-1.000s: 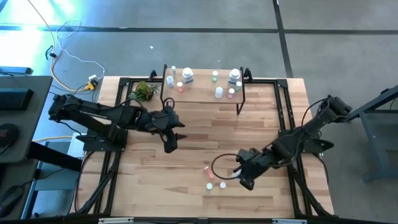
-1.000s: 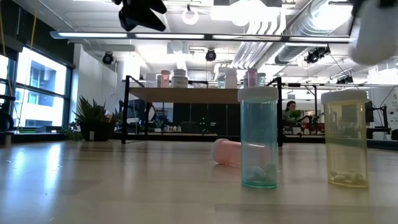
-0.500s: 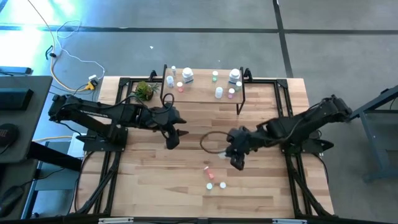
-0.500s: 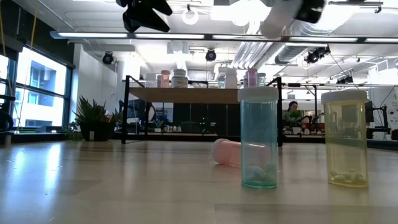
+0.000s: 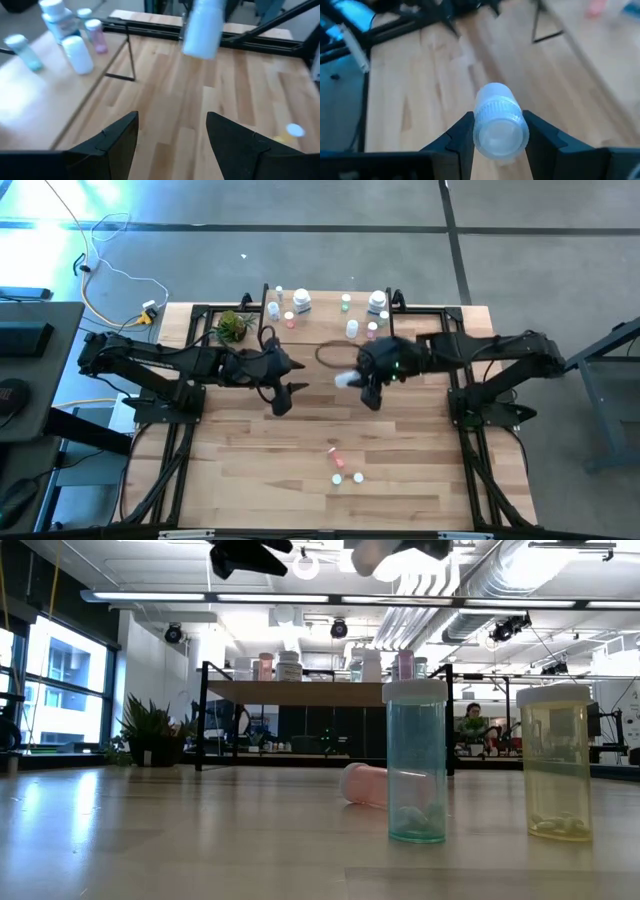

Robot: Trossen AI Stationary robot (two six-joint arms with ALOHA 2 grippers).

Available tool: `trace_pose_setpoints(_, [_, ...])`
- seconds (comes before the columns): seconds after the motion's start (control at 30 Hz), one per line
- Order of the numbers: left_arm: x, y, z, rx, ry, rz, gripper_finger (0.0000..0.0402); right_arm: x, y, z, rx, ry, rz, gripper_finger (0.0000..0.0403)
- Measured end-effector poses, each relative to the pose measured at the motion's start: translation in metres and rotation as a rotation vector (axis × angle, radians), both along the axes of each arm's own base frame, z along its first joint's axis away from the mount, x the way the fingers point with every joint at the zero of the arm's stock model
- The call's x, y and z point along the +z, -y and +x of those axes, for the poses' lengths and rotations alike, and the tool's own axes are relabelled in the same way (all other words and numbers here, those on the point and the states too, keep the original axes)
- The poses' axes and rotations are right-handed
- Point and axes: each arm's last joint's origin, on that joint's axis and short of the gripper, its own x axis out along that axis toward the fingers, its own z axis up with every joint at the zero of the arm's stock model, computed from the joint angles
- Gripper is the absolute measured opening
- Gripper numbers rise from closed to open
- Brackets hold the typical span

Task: Pick and place medicine bottles onto shelf by color
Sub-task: Put the transparent pill bottle on the shelf

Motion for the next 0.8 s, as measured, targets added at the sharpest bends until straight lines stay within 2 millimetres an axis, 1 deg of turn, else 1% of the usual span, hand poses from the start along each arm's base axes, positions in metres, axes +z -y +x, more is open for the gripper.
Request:
trace_pose_setpoints(0.17, [0.001,-0.012,0.000,0.036,-0.002,0.044,0.0225,0.017,0.028,0.000,-0.036,0.055,-0.071,0.0122])
trace_pose_setpoints(0.33, [0.001,-0.033,-0.003,0.079,-0.013,0.062,0.0225,0.038,0.056,-0.001,-0.088,0.142,-0.147,0.0122])
trace_pose_setpoints(0.53, [0.001,-0.057,-0.007,0.089,-0.020,0.061,0.0225,0.059,0.088,-0.002,-0.149,0.184,-0.231,0.0122])
trace_pose_setpoints(0.63, [0.003,-0.067,-0.009,0.104,-0.009,0.069,0.0225,0.068,0.103,0.002,-0.171,0.198,-0.277,0.0122])
trace_pose_setpoints(0.8, [0.007,-0.078,-0.010,0.128,0.023,0.113,0.0225,0.079,0.128,0.012,-0.213,0.198,-0.320,0.0122])
